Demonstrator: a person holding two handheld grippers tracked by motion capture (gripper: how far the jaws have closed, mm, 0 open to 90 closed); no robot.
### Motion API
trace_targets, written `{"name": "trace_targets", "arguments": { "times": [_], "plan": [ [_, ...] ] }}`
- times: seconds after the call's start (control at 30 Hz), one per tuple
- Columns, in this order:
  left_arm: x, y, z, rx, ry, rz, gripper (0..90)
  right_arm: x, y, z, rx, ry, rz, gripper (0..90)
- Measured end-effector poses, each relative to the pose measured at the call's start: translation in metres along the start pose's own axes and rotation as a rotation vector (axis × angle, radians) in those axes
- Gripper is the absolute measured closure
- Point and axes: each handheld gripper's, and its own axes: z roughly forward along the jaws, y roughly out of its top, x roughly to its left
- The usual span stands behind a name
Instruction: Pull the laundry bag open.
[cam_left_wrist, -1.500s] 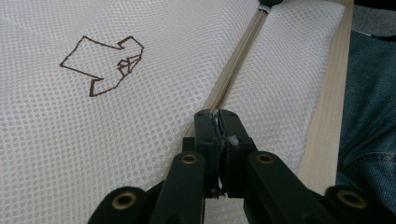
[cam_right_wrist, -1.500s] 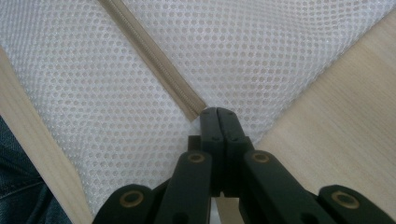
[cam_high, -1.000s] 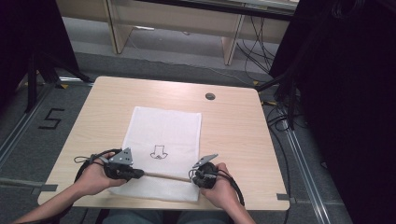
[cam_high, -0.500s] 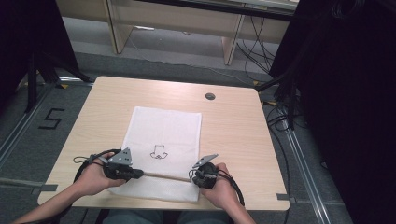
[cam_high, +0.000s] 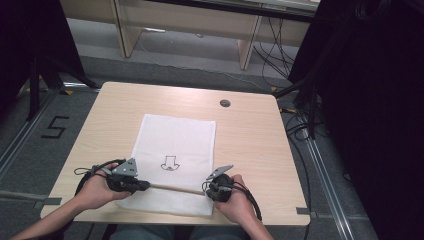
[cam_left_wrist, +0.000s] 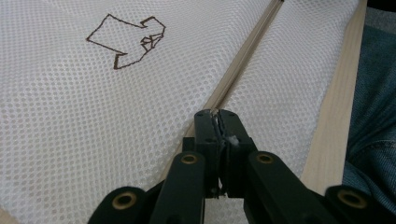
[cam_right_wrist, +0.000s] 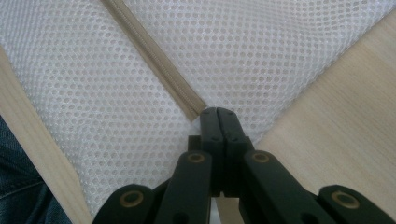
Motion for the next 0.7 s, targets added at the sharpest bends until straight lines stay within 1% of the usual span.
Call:
{"name": "trace_targets", "arguments": {
  "times": [0.03, 0.1, 0.17, 0.33, 0.37, 0.43, 0.47, 0.5, 0.57, 0.63, 0.67, 0.7],
  "plan": [
    [-0.0002, 0.0003, 0.0002, 0.0, 0.001, 0.001, 87.2, 0.0001, 0.0001, -0.0001, 0.001, 0.0, 0.001, 90.0],
    [-0.0014, 0.0003, 0.0004, 0.004, 0.007, -0.008, 87.2, 0.0, 0.0, 0.0, 0.0, 0.0, 0.0, 90.0],
    [0.0, 0.0001, 0.0005, 0.0, 0.002, 0.003, 87.2, 0.0001, 0.0, 0.0, 0.0, 0.0, 0.001, 90.0],
    [0.0002, 0.0, 0.0004, 0.001, 0.001, 0.002, 87.2, 0.0, 0.0, 0.0, 0.0, 0.001, 0.001, 90.0],
    [-0.0006, -0.0004, 0.0006, 0.001, 0.001, -0.015, 87.2, 0.0, 0.0, 0.0, 0.0, 0.0, 0.0, 90.0],
    [0.0, -0.0001, -0.0002, 0.004, 0.002, -0.001, 87.2, 0.0, 0.0, 0.0, 0.0, 0.0, 0.0, 90.0],
    [-0.0004, -0.0004, -0.0002, 0.004, 0.002, -0.012, 87.2, 0.0, 0.0, 0.0, 0.0, 0.0, 0.0, 90.0],
    [-0.0002, -0.0005, -0.0004, 0.008, 0.007, -0.008, 87.2, 0.0001, 0.0, 0.0, 0.0, 0.0, 0.0, 90.0],
    [0.0, -0.0012, 0.0002, -0.005, -0.004, -0.022, 87.2, 0.0002, 0.0, 0.0, -0.001, -0.001, 0.001, 90.0],
    [0.0, -0.0009, -0.0004, 0.01, 0.008, -0.009, 87.2, 0.0, 0.0, 0.0, 0.0, 0.0, 0.0, 90.0],
    [0.0012, -0.0008, -0.0014, 0.023, 0.011, 0.006, 87.2, 0.0, 0.0, 0.0, 0.0, 0.0, 0.0, 90.0],
    [0.0015, -0.001, -0.0013, 0.02, 0.009, 0.005, 87.2, 0.0, 0.0, 0.0, 0.0, -0.001, -0.001, 90.0]
  ]
}}
